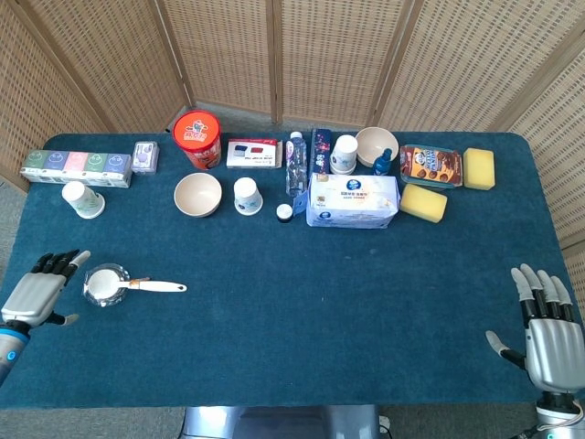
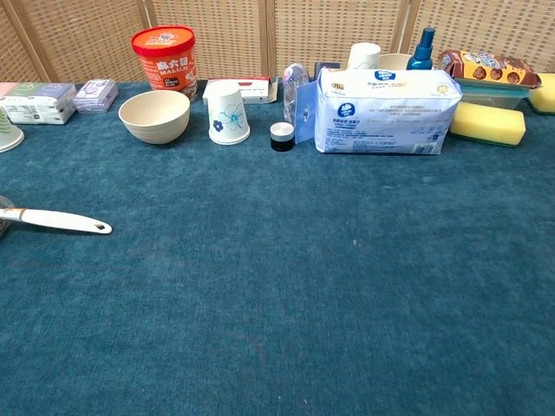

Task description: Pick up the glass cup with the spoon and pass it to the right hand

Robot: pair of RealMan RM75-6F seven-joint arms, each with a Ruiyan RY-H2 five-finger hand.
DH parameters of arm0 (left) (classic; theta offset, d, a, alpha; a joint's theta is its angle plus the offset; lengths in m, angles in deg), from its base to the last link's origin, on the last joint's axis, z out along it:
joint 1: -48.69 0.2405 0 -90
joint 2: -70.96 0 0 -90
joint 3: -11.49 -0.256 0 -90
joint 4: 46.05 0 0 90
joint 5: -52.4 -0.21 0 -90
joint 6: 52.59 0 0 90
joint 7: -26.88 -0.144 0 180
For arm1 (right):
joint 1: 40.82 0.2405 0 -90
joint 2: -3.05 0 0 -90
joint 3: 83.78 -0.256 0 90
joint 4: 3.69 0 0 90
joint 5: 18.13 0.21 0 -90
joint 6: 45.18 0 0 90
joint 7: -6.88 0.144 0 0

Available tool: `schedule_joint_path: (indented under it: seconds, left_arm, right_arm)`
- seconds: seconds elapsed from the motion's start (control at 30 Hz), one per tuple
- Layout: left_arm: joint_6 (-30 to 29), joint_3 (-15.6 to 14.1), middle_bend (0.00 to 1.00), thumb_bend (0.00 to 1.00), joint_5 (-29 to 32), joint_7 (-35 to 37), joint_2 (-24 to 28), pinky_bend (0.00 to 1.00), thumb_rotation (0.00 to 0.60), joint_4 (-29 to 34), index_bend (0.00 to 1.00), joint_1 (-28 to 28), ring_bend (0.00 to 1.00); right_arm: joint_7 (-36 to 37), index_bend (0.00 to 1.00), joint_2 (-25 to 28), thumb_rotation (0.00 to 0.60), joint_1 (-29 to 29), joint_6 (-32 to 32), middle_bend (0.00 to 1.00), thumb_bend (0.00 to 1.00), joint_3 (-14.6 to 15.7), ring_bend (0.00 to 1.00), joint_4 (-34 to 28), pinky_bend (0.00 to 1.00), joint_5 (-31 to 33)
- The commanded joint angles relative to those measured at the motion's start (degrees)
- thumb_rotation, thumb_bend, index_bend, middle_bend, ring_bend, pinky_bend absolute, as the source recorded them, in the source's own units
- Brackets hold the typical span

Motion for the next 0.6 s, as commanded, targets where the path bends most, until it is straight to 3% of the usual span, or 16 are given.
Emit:
schedule_joint_path:
  seconds: [0.03,0.6]
  left_arm:
    - [2.82,0.91,0.00,0.00,2.68,-2.92,-1.57,0.00,0.600,-1.07,0.00,-2.06,0.00]
    - [7.21,2.19,0.00,0.00,8.42,-10.23,-5.78,0.01,0.600,-1.36,0.03,-6.02,0.00]
  right_arm:
    - [0.21,0.00,0.04,0.600,0.01,-0.05,0.00,0.00,-0.10,0.00,0.00,0.00,0.12]
    - [1.29,0.00,0.47,0.600,-0.09,-0.20,0.00,0.00,-0.39,0.00,0.14,0.00,0.77]
